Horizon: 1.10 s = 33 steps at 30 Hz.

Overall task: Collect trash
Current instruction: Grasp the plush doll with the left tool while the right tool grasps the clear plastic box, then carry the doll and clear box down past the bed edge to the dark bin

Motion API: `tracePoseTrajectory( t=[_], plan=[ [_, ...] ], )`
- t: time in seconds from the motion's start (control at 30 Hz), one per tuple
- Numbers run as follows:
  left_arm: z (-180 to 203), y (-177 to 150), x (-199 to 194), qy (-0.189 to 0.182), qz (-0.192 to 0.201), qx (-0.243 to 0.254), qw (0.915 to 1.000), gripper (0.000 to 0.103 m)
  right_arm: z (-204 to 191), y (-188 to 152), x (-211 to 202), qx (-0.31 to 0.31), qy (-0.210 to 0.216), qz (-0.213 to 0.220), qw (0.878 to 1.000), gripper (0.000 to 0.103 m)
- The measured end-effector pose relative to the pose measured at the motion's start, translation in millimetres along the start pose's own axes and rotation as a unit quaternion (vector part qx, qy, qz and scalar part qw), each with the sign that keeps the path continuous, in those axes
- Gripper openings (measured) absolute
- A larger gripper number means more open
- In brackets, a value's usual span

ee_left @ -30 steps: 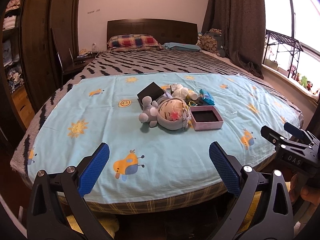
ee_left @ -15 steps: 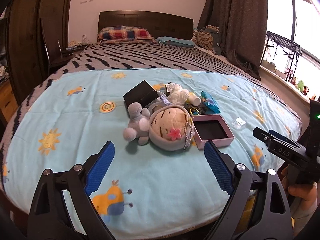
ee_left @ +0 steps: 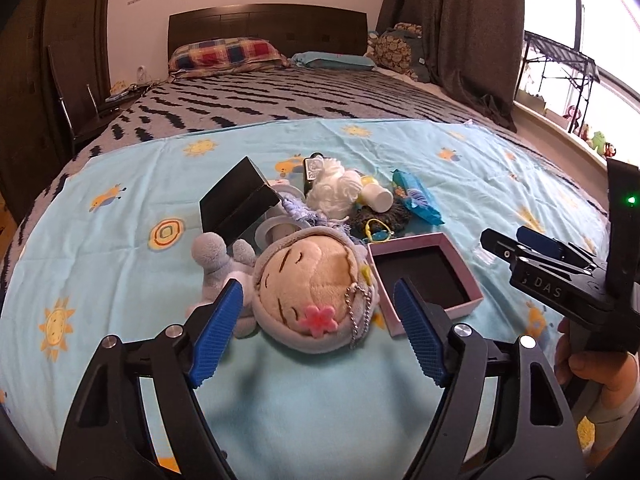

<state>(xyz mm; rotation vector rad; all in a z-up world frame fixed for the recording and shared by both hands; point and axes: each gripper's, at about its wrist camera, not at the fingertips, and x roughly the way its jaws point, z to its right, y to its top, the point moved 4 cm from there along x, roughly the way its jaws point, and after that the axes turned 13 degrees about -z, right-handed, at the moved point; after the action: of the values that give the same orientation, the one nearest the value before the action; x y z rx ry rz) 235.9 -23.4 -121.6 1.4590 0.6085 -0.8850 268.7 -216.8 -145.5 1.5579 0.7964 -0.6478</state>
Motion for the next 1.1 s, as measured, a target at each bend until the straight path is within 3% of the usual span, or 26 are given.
tracePoseTrajectory(
  t=[0.17, 0.37, 0.5, 0.57, 0.87, 1.1],
  plan=[
    [0, 7, 24, 0.01, -0.027, 0.001, 0.9996, 0.073, -1, 1, 16, -0.001, 0.002, -0.02, 1.0, 0.067],
    [0, 11, 33, 0.022, -0.028, 0.006, 0.9993, 0.072, 4, -1, 27, -0.004, -0.014, -0.029, 0.999, 0.04],
    [1, 10, 33, 0.026, -0.025, 0.016, 0.9992, 0.069, 2, -2, 25, -0.012, -0.018, -0.028, 0.999, 0.04],
    [0, 9, 31, 0.017, -0.02, 0.013, 0.9996, 0.061, 1, -4, 22, -0.011, -0.013, -0.026, 1.0, 0.04],
    [-8, 1, 12, 0.002, -0.015, 0.002, 0.9999, 0.059, -10, -11, -13, -0.024, 0.01, -0.009, 1.0, 0.04],
    [-12, -12, -38, -0.006, 0.02, 0.001, 0.9998, 0.059, -25, -25, -61, -0.048, 0.021, 0.021, 0.998, 0.04]
  ],
)
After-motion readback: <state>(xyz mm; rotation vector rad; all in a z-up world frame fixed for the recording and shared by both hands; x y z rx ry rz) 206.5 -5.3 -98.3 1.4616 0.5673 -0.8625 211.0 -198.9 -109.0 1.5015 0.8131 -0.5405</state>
